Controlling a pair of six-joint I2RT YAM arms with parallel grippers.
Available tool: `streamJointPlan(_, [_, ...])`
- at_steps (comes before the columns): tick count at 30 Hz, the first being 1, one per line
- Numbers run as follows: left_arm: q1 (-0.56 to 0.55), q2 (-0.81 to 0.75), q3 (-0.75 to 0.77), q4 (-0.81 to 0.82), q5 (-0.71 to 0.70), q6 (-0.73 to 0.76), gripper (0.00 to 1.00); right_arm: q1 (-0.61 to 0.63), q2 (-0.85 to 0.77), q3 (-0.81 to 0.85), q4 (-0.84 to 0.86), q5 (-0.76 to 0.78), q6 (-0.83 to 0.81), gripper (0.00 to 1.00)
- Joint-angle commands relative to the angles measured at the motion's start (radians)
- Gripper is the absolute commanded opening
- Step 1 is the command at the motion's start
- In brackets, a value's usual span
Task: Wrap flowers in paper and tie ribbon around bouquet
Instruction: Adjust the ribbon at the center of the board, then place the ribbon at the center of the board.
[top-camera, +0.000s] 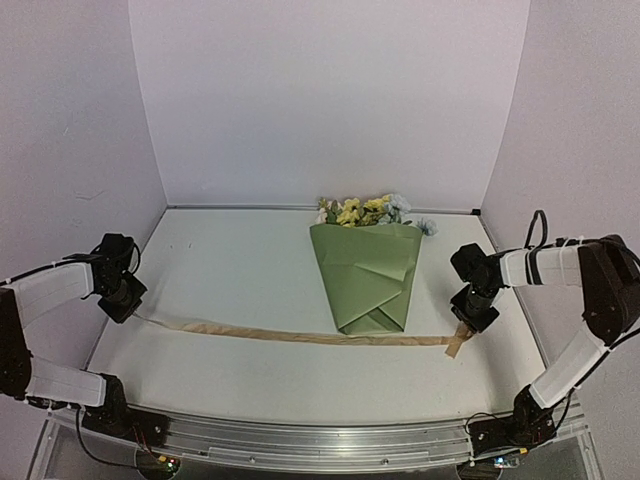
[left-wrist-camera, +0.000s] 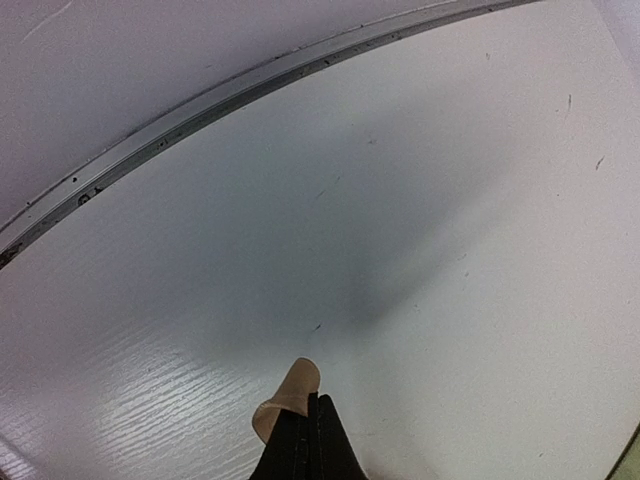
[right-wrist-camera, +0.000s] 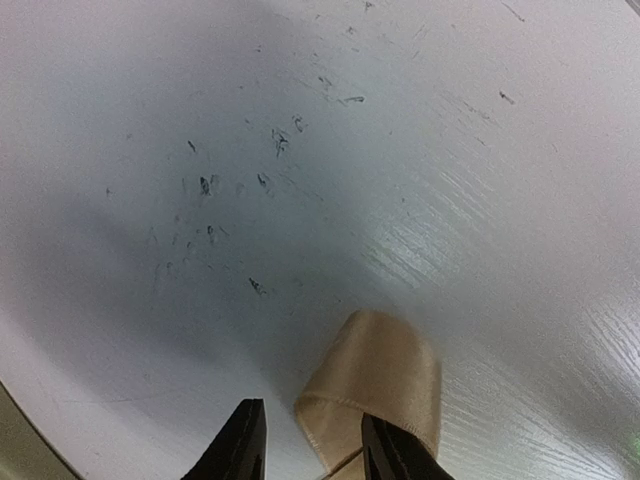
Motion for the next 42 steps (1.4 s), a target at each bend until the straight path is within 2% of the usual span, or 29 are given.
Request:
streamJointPlan(1, [0.018,-0.025,0.007,0.041,0.031,0.042,0.00,-0.002,-0.037,-0.009,-0.051,0.033,0.065,0.36])
streamJointPlan(5, [0.020,-0.022,0.000,0.061,0.055,0.039,0.00,-0.003,0.020,0.025,-0.074,0.018,0.084,0.35])
streamJointPlan(7, [0.020,-0.019,-0.003,0.070,0.068,0.038,0.00,-0.002,0.053,0.035,-0.076,0.001,0.097,0.32])
streamJointPlan(11, [0.020,-0.013,-0.002,0.077,0.078,0.037,0.00,-0.003,0.041,0.026,-0.076,0.011,0.114,0.09])
streamJointPlan(13, [0.020,-0.011,-0.002,0.083,0.081,0.035,0.00,-0.003,-0.006,0.020,-0.083,0.035,0.118,0.01])
streamJointPlan(14, [0.020,-0.008,-0.001,0.083,0.082,0.035,0.00,-0.008,-0.031,0.022,-0.090,0.050,0.119,0.00])
streamJointPlan(21, [0.020,0.005,-0.008,0.095,0.110,0.025,0.00,-0.116,-0.183,0.036,-0.137,0.141,0.095,0.00])
streamJointPlan(29, [0.020,0.002,-0.031,0.095,0.137,0.007,0.00,-0.245,-0.193,0.044,-0.134,0.123,0.037,0.00])
streamJointPlan(33, [0.019,0.005,-0.039,0.104,0.153,-0.003,0.00,-0.261,-0.155,0.100,-0.131,0.103,-0.003,0.00])
streamJointPlan(39, [0.019,0.001,-0.055,0.099,0.184,-0.019,0.00,-0.293,-0.105,0.139,-0.119,0.100,-0.044,0.07])
streamJointPlan(41, [0.019,-0.006,-0.060,0.089,0.178,-0.025,0.00,-0.304,-0.095,0.154,-0.118,0.096,-0.065,0.15])
streamJointPlan(42, [0.019,-0.007,-0.059,0.087,0.176,-0.026,0.00,-0.306,-0.098,0.157,-0.117,0.096,-0.072,0.22])
